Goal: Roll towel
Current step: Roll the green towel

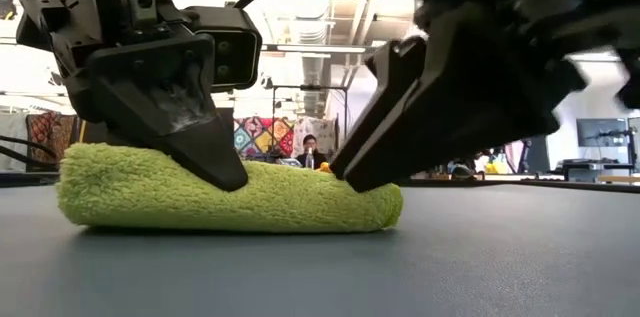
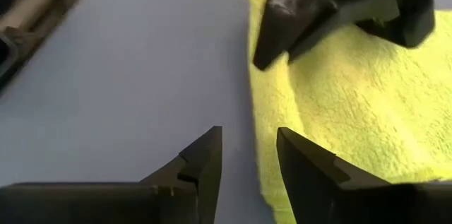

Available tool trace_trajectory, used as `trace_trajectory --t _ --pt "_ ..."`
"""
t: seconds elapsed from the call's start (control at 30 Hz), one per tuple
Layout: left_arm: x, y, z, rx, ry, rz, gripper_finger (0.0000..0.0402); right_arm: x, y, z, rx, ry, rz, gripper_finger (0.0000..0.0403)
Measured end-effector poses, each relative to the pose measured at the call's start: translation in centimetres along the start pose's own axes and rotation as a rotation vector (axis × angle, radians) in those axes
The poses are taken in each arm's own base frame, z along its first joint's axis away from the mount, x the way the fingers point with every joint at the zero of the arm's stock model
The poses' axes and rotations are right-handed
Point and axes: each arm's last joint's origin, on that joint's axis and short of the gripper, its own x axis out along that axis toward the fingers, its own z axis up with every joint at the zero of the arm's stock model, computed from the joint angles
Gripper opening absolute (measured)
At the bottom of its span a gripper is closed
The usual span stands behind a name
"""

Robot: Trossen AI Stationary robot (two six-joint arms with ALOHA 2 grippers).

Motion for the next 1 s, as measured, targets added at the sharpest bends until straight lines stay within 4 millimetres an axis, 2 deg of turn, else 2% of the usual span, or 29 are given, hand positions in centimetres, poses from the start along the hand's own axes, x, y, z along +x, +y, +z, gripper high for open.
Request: trace_trajectory --t 0.33,0.57,0.83,1.0 --pt "0.0 0.0 0.1 -0.01 -0.025 0.002 0.0 0.3 -0.7 -1.1 -0.008 0.062 0.012 0.0164" --pt "0.0 -0.4 0.2 0.016 -0.048 -0.036 0.0002 0.7 -1.9 -1.7 0.0 0.082 0.005 0.0164" --pt "0.0 -0.5 0.2 0.061 -0.05 -0.047 0.0069 1.1 -3.3 -1.6 -0.008 0.099 0.092 0.016" --pt "-1.0 -1.1 0.5 0.124 -0.046 -0.058 0.0105 1.7 -4.0 -1.9 0.024 0.12 0.163 0.0118"
